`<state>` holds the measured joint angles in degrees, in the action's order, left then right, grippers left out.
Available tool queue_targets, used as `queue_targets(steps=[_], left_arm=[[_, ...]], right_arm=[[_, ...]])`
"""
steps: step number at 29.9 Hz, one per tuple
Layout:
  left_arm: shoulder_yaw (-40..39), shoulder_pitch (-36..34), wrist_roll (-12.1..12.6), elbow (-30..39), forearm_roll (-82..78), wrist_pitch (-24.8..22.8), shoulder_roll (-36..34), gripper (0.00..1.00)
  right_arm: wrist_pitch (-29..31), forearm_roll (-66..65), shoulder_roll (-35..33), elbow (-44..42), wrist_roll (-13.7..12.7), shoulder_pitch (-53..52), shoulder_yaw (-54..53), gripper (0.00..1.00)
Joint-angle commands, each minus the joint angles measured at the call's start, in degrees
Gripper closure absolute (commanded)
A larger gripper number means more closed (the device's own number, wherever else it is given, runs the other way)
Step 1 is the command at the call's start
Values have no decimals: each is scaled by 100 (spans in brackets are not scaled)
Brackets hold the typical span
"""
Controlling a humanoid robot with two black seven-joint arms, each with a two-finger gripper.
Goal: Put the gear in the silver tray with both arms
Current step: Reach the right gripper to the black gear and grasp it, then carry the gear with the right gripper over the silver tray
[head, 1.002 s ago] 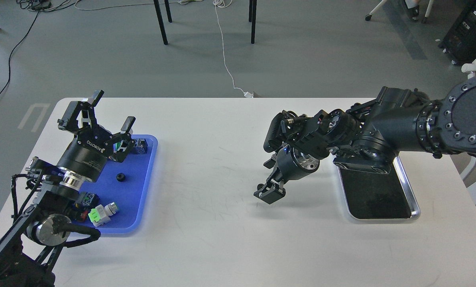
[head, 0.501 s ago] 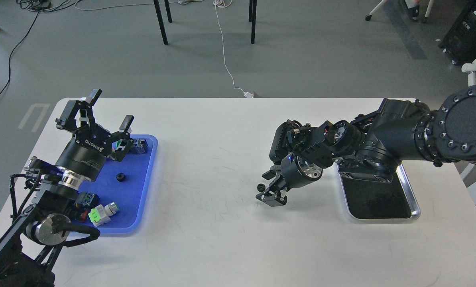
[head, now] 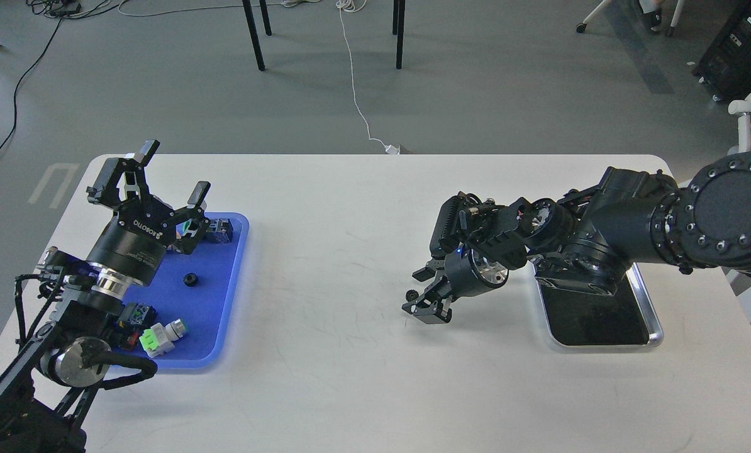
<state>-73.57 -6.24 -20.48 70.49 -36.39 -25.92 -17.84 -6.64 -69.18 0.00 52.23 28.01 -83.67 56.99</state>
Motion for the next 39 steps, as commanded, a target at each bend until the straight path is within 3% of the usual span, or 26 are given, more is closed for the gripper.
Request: queue_targets(steps=[1,8,11,14,24,31,39], left_arm=[[0,8,1,-1,0,-1,0,2],[-35,0,1,-1,0,-1,0,2],[-53,0,1,-1,0,-1,0,2],[-53,8,1,-1,0,-1,0,2],[-53,8,1,-1,0,-1,0,2],[-53,8,1,-1,0,-1,9,2],[-53,8,1,-1,0,-1,9,2]], right_arm=[[-65,1,0,-11,-1,70,-4,36],[-135,1,0,-81,-1,158,-4,37],[-153,1,0,-90,-1,167,-4,49],[-153,1,0,-108,-1,175,-4,55],[-153,0,0,-283,-1,342,-4,56],[-153,0,0,-292,-1,342,-4,71],[-153,1,0,-292,-1,342,-4,78]])
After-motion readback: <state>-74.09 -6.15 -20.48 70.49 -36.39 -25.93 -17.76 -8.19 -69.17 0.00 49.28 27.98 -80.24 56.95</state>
